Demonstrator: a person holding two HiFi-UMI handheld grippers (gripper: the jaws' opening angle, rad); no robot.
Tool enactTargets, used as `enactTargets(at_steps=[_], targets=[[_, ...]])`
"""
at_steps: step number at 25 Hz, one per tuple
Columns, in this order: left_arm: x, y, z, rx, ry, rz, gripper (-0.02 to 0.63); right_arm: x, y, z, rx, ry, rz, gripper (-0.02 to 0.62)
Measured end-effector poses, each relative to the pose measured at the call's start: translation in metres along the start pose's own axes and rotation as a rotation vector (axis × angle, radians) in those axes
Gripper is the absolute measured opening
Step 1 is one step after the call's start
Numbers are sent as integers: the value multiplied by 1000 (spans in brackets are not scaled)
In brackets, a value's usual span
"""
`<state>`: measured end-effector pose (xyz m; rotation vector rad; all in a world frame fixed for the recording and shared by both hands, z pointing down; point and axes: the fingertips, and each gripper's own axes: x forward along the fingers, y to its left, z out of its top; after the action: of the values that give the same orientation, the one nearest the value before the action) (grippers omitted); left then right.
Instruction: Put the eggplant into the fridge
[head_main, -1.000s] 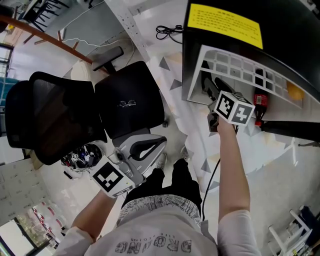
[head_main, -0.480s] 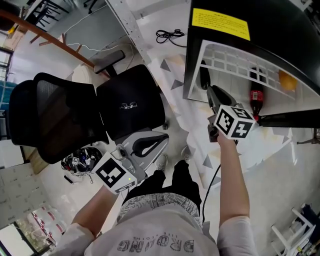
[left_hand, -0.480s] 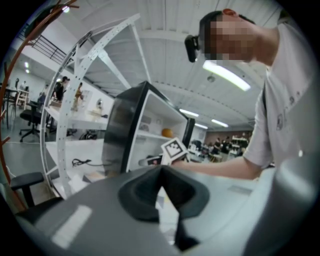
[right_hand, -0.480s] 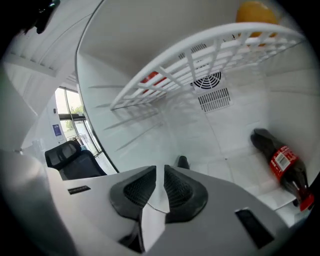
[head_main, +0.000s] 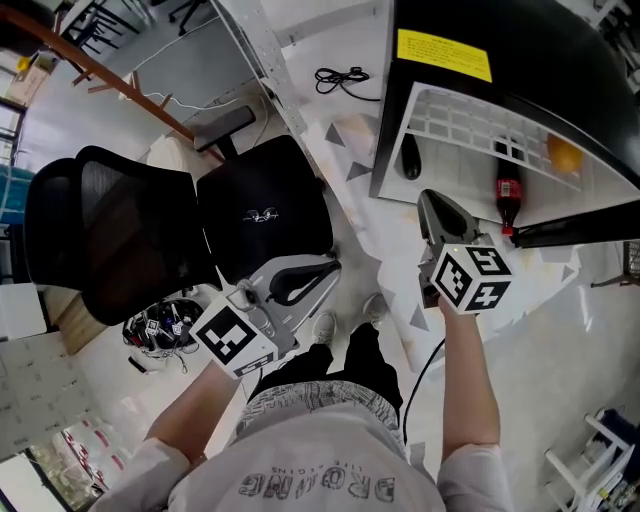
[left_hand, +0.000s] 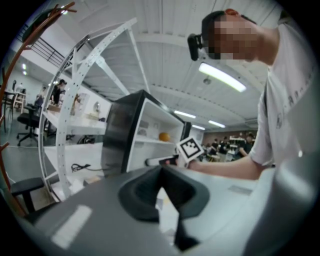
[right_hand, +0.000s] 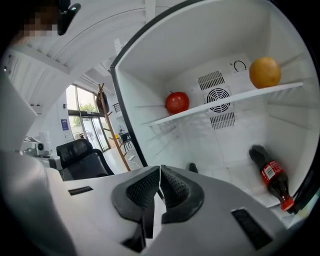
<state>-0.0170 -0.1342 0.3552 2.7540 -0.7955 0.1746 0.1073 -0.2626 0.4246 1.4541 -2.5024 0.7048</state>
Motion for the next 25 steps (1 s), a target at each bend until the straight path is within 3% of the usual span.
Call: enactTargets(at_steps=[25], targets=[[-14,1,21,37,-44,-59,6,-70,72,6,-101,-48,18,3]])
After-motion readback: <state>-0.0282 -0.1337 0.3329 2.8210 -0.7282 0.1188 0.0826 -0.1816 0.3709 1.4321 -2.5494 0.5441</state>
